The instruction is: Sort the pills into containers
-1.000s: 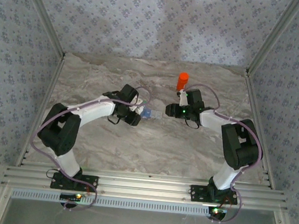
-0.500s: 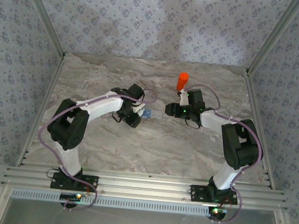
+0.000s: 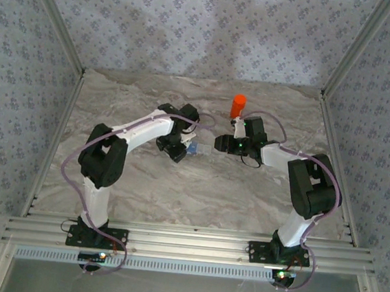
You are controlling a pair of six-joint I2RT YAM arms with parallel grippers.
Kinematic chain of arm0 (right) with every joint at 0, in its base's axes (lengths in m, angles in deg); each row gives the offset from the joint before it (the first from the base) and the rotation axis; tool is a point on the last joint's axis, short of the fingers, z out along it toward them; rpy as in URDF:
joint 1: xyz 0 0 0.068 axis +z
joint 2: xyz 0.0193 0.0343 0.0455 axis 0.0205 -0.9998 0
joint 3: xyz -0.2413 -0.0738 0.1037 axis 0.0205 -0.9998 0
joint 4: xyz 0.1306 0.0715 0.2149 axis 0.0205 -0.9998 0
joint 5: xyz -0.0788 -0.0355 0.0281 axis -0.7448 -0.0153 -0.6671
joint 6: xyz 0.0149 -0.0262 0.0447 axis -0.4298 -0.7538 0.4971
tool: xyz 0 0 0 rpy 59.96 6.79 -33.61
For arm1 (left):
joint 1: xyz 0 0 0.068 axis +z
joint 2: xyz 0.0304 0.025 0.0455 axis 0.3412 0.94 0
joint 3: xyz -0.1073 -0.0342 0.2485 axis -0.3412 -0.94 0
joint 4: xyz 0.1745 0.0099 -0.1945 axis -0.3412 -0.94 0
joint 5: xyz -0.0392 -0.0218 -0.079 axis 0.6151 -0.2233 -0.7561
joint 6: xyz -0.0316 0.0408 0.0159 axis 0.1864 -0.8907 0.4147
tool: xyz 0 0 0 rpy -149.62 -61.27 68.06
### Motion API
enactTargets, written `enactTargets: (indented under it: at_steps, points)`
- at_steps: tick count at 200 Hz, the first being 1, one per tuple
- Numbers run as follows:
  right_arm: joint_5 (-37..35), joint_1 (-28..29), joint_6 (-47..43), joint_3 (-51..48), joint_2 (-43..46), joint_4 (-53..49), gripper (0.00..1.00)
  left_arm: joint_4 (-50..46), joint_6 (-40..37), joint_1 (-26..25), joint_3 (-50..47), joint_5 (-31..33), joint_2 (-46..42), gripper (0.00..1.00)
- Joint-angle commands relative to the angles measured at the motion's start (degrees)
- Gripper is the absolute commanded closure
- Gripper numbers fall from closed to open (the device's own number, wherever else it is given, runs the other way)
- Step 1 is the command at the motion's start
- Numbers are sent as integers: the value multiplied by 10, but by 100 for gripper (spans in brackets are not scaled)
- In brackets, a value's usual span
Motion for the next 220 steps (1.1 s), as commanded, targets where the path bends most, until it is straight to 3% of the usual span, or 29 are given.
enactTargets:
  at_steps: [1,142,188,220]
  points:
    - [19,-5,13,0,-8,13,49,-77,-34,-5,31,24,24,100]
    - [33,-4,19,4,-23,16,50,-140,-98,-28,103,127,81,100]
    - [35,-4,19,5,-26,16,50,-143,-128,-48,103,196,91,100]
    - [35,-2,18,6,-27,16,50,-148,-131,-54,104,198,99,100]
